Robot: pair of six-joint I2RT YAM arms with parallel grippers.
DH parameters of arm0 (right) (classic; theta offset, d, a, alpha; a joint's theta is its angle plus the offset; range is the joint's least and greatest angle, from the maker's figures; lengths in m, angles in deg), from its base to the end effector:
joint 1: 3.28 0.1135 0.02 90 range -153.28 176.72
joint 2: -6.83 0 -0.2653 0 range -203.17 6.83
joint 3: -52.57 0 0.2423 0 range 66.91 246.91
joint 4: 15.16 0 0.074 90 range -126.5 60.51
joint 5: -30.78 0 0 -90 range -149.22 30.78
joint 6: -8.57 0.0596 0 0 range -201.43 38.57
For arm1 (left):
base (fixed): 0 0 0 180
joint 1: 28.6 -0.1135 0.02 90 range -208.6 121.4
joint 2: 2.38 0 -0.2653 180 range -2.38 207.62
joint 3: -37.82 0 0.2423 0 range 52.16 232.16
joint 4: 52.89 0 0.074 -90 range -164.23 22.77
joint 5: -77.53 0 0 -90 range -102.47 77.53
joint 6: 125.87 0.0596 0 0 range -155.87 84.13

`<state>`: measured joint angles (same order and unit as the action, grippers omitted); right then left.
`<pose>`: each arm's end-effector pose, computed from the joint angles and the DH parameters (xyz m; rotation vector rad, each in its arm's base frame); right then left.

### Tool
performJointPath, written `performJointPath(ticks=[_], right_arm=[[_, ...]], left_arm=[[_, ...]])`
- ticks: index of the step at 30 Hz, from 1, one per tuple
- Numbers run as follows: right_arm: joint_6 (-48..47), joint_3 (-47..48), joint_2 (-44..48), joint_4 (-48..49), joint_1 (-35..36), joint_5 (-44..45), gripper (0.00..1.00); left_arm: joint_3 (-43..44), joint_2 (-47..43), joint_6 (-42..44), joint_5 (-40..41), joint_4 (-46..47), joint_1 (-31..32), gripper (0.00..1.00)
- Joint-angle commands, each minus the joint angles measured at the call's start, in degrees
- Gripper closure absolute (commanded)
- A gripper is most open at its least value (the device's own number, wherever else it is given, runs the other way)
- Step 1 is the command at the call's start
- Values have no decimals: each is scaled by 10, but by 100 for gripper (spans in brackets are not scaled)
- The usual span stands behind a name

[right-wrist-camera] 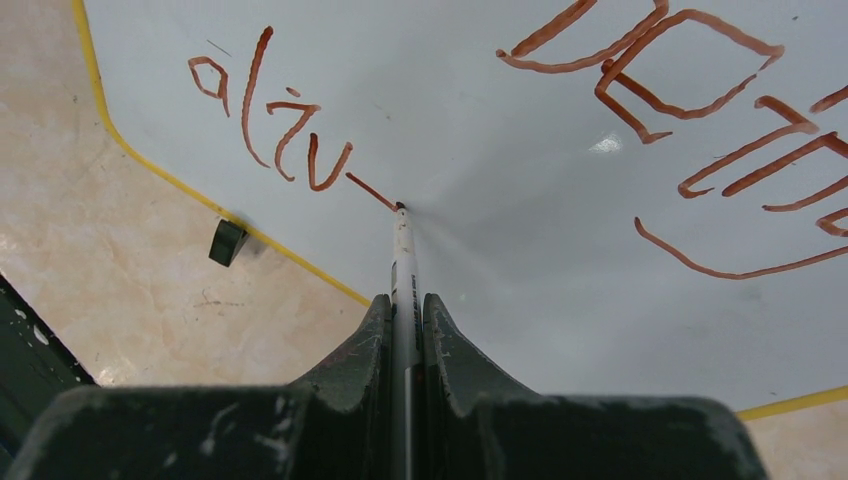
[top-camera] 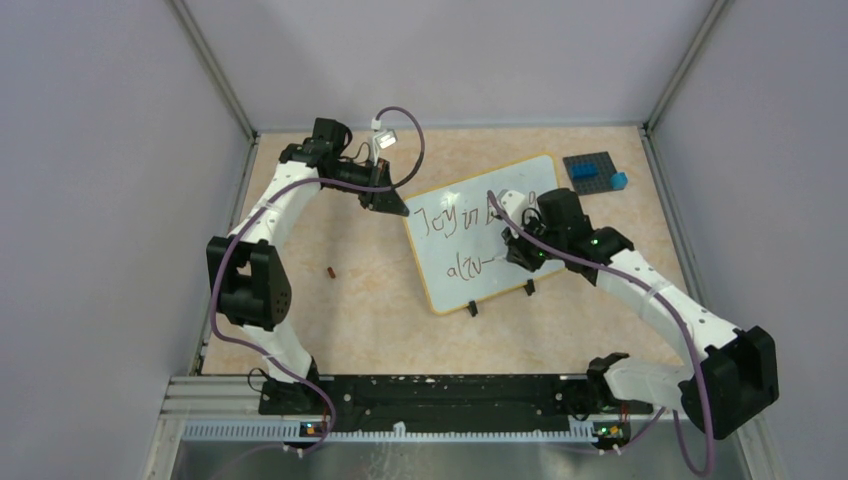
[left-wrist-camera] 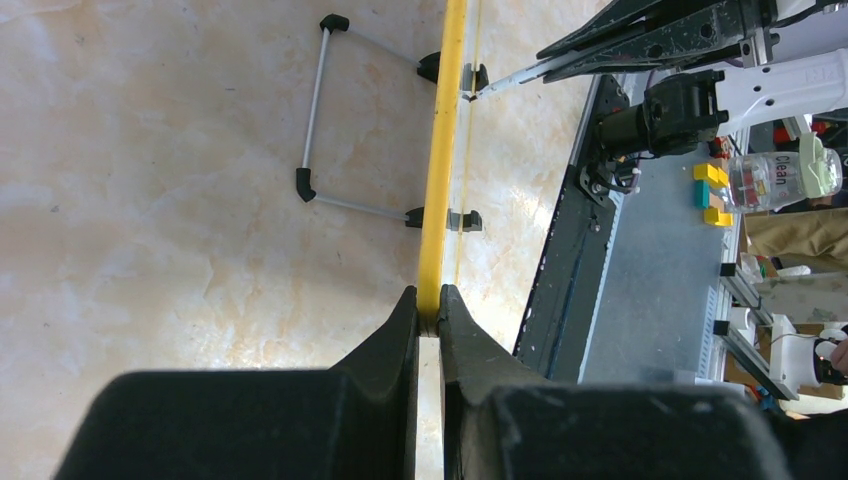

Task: Write a sentence on the whiteboard

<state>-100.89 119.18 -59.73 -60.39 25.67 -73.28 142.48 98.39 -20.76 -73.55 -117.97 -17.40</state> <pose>0.2115 0.1335 0.2636 -1.0755 2.1003 0.3700 0.3439 -0.1213 0.3005 0.8606 2.1546 -1.3325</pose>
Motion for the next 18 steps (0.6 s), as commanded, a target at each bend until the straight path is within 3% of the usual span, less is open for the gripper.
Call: performJointPath(ticks=[1,18], right_arm=[[-5,38,-11,42,-10,17,100],[12,38,-30,62,26,8,100]], left_arm=[[10,0,24,14,11,8,100],[9,0,24,14,12,8,100]])
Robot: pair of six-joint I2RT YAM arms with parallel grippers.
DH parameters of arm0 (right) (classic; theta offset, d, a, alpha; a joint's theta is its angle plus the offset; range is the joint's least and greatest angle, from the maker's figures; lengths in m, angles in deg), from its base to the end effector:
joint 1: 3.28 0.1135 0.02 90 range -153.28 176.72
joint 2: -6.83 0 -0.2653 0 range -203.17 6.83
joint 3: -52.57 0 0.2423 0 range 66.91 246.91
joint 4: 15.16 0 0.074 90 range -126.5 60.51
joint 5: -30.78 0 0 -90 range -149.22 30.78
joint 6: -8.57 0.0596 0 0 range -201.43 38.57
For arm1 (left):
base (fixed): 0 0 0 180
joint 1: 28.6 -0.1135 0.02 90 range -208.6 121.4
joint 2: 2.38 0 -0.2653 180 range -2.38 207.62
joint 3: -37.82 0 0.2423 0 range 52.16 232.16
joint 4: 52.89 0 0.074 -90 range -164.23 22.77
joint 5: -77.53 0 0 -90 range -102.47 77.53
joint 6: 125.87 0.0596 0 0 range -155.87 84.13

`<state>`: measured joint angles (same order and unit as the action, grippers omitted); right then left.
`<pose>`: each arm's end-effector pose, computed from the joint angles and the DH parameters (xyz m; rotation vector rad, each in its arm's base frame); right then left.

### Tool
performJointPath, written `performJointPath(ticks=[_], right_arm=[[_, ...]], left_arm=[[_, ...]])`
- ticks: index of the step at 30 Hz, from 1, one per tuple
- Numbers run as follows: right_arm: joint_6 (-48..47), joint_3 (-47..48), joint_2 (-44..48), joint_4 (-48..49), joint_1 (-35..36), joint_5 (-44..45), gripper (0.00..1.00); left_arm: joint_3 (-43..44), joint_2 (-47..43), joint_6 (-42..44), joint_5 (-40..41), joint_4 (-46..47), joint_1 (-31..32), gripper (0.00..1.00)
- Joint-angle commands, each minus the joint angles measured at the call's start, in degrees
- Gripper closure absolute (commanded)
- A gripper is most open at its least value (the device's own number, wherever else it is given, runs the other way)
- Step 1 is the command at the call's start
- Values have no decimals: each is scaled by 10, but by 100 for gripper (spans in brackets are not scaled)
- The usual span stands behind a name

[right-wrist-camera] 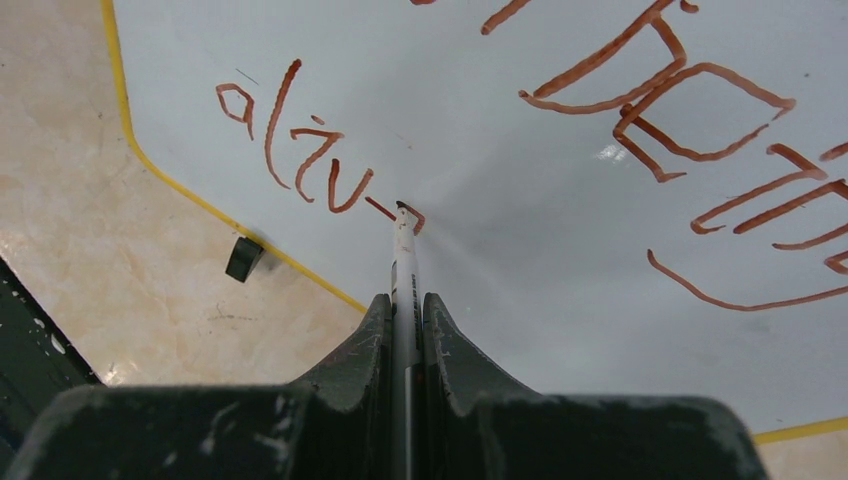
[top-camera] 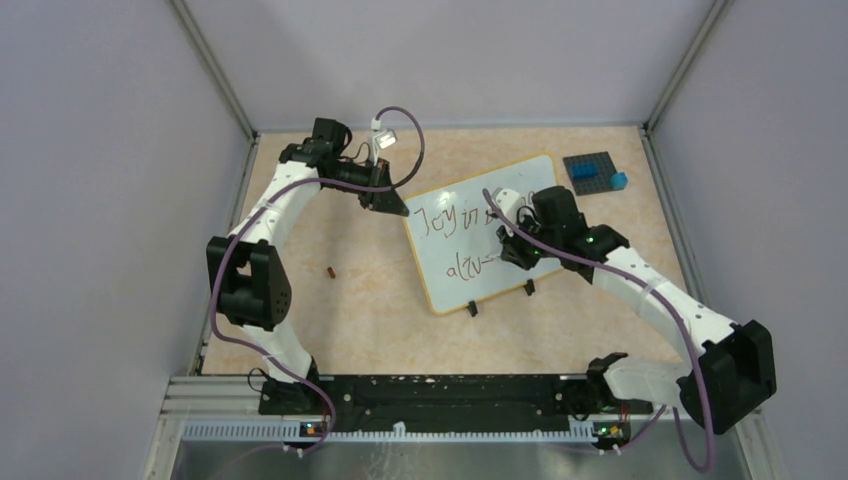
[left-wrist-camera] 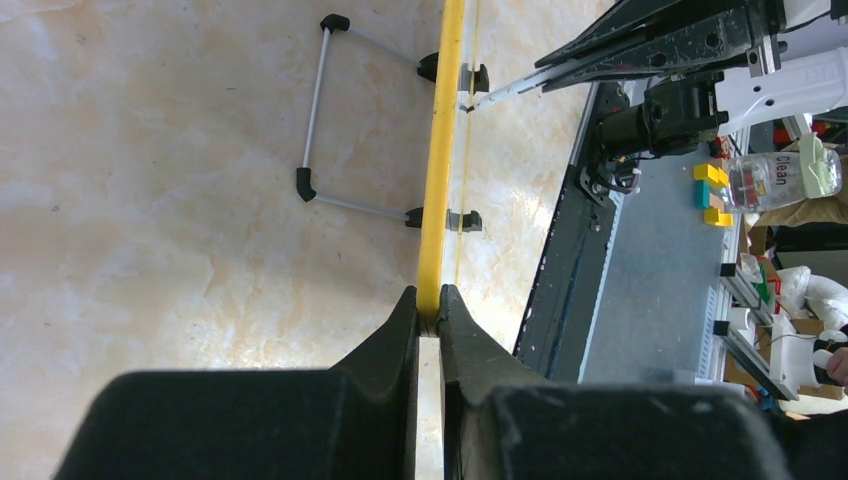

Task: Write a sentence on the whiteboard

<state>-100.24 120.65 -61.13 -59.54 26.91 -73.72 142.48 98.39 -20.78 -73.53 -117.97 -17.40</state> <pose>0.2147 0.1422 0.2680 -1.0859 2.0797 0.3945 0.3439 -0.1213 0.3005 0.8602 2.1551 -1.3322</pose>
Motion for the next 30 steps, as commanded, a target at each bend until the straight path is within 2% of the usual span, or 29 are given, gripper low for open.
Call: performJointPath(ticks=[1,30], right_arm=[[6,22,-16,54,17,13,100],[-7,-38,18,32,25,45,100]], left_arm=[[9,0,25,15,12,8,100],[13,3,26,18,12,8,100]])
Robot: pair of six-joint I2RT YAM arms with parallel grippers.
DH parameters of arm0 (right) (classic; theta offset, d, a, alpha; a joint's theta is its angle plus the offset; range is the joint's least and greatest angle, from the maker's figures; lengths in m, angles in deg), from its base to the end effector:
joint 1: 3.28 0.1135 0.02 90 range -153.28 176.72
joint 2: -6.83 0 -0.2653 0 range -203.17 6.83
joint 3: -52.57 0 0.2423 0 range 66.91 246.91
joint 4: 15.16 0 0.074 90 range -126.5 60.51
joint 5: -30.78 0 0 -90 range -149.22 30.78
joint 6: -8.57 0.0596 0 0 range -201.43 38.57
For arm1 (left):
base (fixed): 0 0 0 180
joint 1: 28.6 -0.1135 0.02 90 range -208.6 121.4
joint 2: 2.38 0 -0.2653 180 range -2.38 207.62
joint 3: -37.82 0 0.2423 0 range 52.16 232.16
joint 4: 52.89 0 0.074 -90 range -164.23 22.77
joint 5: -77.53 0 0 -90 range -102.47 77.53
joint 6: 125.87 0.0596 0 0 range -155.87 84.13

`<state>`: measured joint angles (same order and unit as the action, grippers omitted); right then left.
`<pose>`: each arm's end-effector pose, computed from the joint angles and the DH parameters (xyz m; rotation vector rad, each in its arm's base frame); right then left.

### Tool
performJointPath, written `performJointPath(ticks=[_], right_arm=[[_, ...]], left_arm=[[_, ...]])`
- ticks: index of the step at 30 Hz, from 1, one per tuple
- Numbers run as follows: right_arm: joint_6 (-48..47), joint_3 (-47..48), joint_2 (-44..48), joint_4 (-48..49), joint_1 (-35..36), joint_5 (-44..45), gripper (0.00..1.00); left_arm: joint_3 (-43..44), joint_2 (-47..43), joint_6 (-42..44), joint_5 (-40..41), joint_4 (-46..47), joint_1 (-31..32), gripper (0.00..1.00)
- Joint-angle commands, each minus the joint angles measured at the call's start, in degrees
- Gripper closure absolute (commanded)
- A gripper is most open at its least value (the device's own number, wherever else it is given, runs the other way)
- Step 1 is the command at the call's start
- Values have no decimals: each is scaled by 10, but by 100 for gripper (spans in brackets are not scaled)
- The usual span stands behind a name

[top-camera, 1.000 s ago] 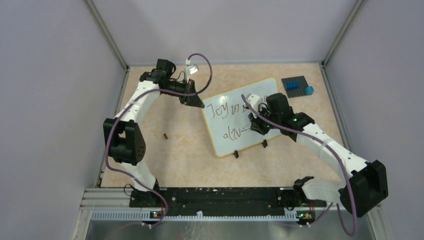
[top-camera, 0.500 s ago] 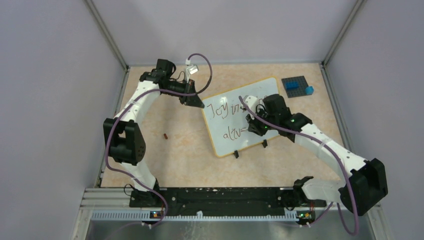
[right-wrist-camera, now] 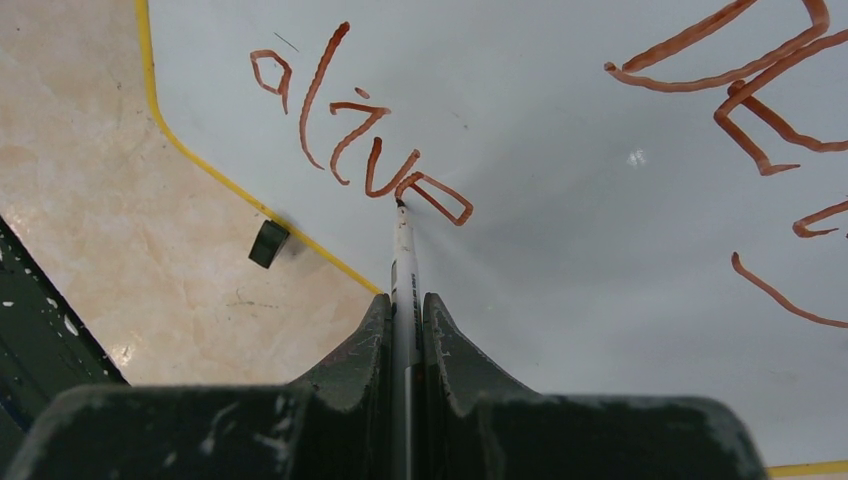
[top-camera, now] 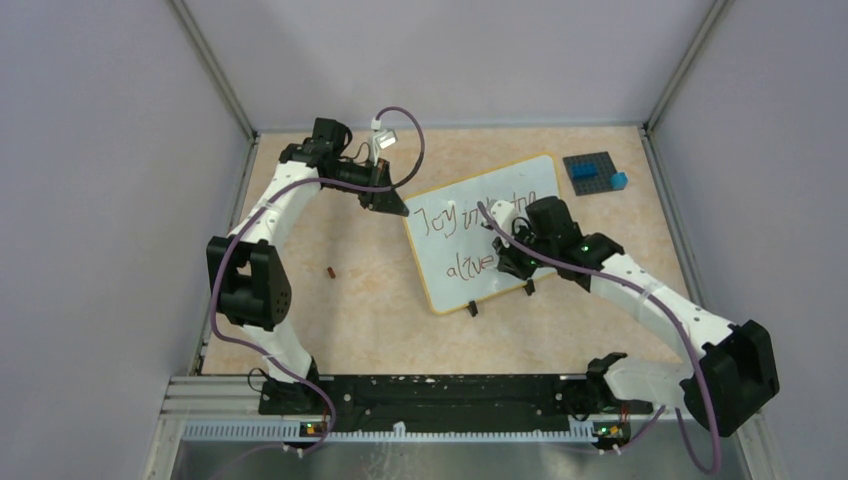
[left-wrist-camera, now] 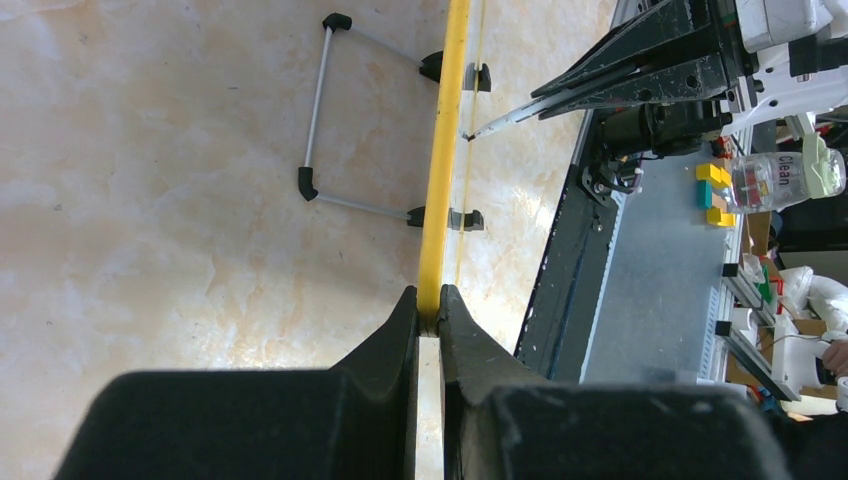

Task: Write a sentence on the whiteboard

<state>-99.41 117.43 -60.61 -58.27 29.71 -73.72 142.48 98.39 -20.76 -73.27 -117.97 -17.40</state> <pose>0.2035 0.1499 0.2534 -1.1322 2.0896 0.4256 0.3440 -0.1212 0.3002 0.8598 2.1579 -1.3267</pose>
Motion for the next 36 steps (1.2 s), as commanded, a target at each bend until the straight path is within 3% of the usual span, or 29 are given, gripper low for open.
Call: performJointPath(ticks=[1,14,23,36], right_arm=[[-18,-5,14,17,-8,44,100],[-40,8,22,-5,-45,43,100],[-44,47,37,-53,-45,-38,100],[-40,27,34,-34,-45,36,100]], left_arm=[[12,3,25,15,11,8,100],[18,7,22,16,13,8,100],[19,5,19,16,16,8,100],[18,4,18,13,17,8,100]])
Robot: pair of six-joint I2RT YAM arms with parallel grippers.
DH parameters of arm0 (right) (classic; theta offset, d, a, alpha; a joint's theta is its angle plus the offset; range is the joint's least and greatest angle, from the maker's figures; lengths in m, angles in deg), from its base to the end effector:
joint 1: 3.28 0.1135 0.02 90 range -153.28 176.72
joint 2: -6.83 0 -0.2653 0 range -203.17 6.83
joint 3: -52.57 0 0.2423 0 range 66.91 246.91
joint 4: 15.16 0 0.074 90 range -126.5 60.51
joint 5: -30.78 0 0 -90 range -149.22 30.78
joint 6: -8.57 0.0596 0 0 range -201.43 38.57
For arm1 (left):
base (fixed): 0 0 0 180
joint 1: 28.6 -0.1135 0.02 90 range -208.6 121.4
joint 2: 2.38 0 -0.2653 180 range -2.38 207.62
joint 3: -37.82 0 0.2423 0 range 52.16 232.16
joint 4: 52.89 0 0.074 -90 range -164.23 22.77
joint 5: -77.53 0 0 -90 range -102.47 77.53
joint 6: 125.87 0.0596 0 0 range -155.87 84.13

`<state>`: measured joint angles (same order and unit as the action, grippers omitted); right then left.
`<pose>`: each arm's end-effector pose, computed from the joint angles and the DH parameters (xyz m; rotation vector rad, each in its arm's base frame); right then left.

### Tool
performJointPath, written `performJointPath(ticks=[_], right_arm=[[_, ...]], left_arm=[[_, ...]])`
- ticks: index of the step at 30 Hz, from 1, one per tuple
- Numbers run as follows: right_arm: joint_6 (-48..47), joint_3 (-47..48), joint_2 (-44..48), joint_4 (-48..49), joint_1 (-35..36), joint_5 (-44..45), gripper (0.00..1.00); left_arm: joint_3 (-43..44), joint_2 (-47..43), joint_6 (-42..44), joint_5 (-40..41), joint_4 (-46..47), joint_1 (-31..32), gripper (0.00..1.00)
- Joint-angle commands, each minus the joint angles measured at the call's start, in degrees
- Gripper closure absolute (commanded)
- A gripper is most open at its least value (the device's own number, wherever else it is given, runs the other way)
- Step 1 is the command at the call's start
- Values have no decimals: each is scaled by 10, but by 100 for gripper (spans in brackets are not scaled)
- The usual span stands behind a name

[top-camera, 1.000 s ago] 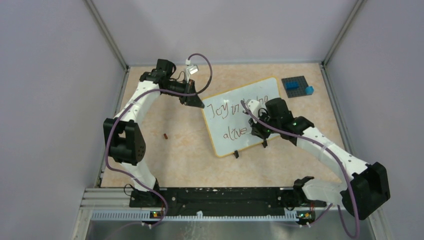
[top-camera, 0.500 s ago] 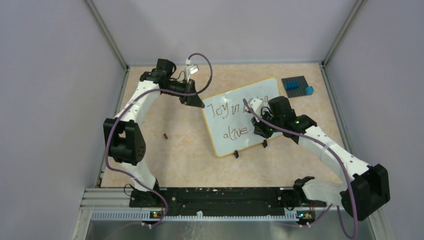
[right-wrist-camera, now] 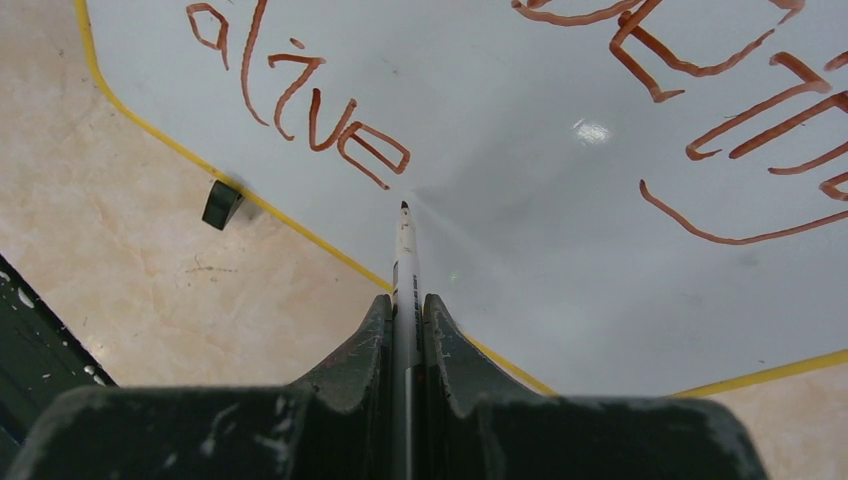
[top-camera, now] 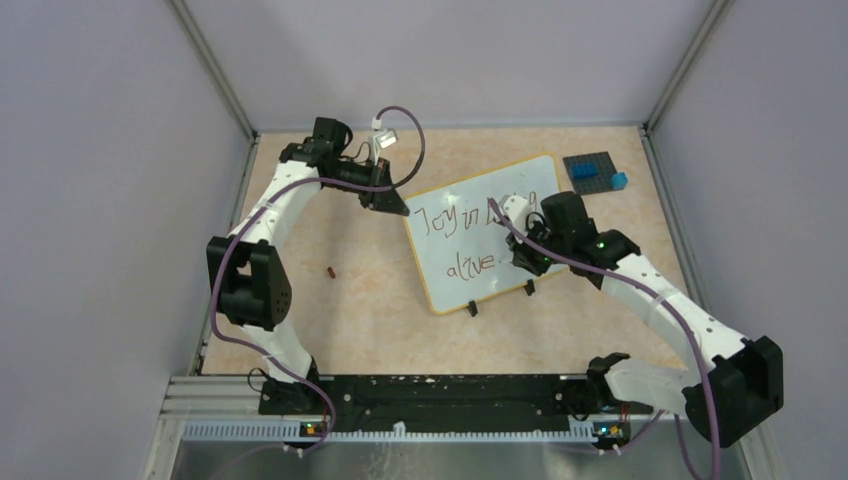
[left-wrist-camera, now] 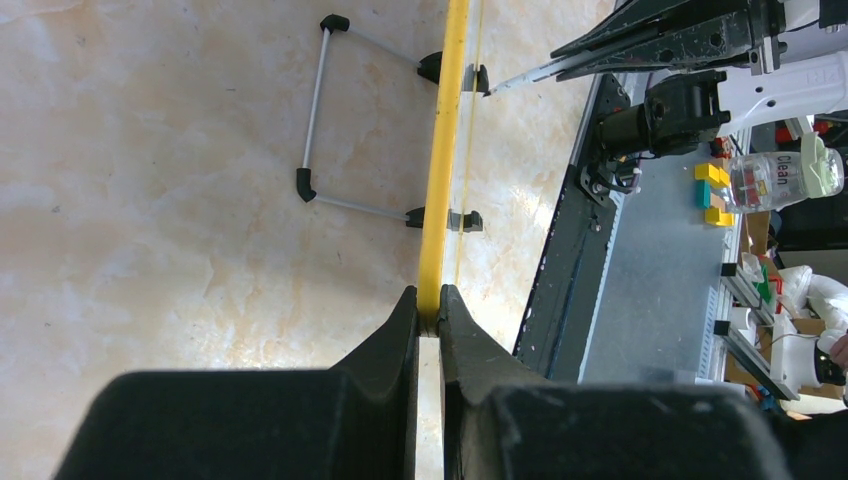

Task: Write a sentence on the whiteboard

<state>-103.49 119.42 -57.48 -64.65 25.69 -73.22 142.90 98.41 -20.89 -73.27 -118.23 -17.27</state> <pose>0.2004 0.1274 0.2670 -1.1311 2.1018 0.3489 0.3439 -0.1220 0.3020 0.8613 2.1569 -1.3277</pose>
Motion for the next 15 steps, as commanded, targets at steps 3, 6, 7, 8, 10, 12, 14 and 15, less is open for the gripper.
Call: performJointPath(ticks=[3,6,7,8,10,12,14,15], right_arm=[[3,6,-9,46,-5,38,100],[3,0,-20,56,-5,46,100],[2,-3,-23,58,-5,51,100],[0,-6,-23,59,-5,55,100],[-2,-10,-21,59,-5,58,100],[-2,-9,-17,55,-5,58,100],[-2,-7,-14,49,-5,58,100],[-3,-6,-13,47,-5,58,100]], left_arm=[[12,3,19,14,19,7,100],[11,2,20,17,20,7,100],[11,1,20,17,20,7,100],[10,1,20,17,20,7,100],[9,1,20,19,20,7,100],[9,2,19,18,21,7,100],[10,3,18,16,21,7,100],[10,3,18,15,22,7,100]])
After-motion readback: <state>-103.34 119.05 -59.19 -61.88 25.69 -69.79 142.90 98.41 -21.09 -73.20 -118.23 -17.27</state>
